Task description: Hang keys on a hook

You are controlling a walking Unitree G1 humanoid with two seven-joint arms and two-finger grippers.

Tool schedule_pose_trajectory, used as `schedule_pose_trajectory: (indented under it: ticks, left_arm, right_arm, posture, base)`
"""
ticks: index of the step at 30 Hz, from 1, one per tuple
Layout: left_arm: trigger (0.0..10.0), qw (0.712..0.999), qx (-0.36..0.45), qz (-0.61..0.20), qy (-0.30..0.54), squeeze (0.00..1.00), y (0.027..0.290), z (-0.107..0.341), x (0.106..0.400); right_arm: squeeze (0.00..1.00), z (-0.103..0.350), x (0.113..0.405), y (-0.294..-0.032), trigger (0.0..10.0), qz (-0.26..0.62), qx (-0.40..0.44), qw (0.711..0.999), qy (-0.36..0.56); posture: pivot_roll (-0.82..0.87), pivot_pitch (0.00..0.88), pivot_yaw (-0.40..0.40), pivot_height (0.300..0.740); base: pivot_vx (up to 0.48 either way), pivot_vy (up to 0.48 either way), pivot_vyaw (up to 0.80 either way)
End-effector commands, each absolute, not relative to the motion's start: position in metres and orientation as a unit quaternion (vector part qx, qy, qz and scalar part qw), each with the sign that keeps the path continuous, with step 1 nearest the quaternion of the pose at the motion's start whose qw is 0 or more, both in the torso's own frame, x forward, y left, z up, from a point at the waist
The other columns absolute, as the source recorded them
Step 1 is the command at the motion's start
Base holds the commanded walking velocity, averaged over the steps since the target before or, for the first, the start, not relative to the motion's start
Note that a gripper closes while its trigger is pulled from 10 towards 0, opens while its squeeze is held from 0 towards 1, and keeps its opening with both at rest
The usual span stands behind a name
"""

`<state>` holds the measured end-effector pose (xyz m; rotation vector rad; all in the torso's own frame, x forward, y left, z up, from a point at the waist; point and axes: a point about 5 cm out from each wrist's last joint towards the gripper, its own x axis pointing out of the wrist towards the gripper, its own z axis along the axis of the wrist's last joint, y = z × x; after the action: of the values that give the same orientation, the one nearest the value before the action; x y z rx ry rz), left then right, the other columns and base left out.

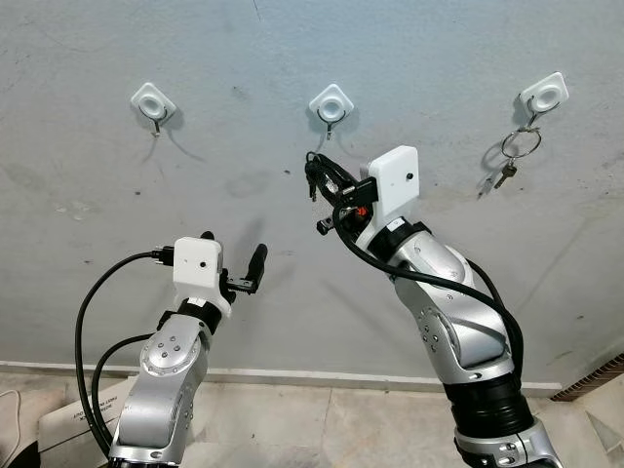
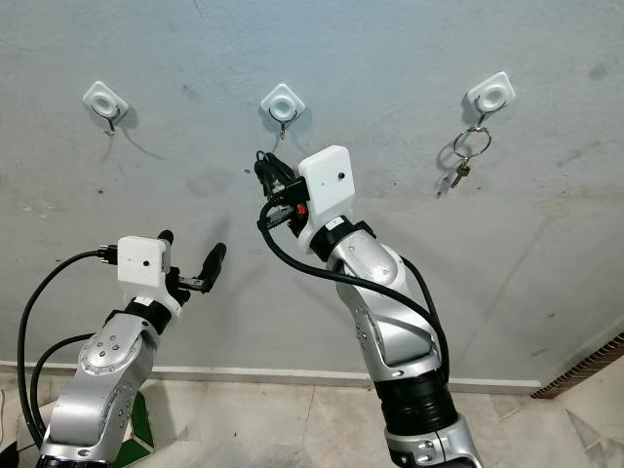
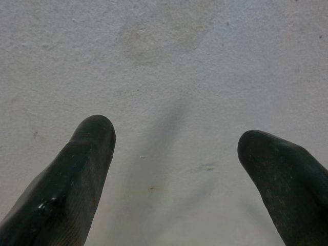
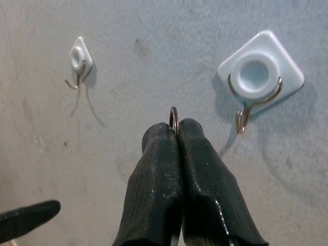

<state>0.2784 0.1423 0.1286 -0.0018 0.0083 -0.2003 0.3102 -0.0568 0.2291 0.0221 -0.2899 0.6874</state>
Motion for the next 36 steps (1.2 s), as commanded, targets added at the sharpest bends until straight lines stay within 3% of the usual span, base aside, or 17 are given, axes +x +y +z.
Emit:
schedule_pose_trajectory:
  ticks: [1, 11, 36]
  left_arm:
    - [10.0, 0.995, 0.004, -0.100, 0.000, 0.00, 0.143, 0.131, 0.279]
    - [10.0, 0.985, -0.003, -0.165, -0.049, 0.00, 0.126, 0.146, 0.272]
    - [10.0, 0.985, -0.009, -0.168, -0.044, 0.00, 0.126, 0.143, 0.270]
  right_arm:
    - [0.00, 0.241, 0.308, -0.053, 10.0, 0.344, 0.016, 0.925, -0.160]
    - [0.00, 0.243, 0.316, -0.049, 10.0, 0.327, 0.040, 0.931, -0.156]
    - [0.00, 0.237, 0.335, -0.046, 10.0, 0.278, 0.098, 0.947, -0.127]
  posture:
    - [0.05, 0.069, 0.073, 0.740]
    - [0.05, 0.071, 0.069, 0.740]
    - [0.06, 0.069, 0.070, 0.740]
  base:
    - [0.000, 0.000, 0.00]
    - [0.000, 0.000, 0.00]
    - [0.000, 0.000, 0.00]
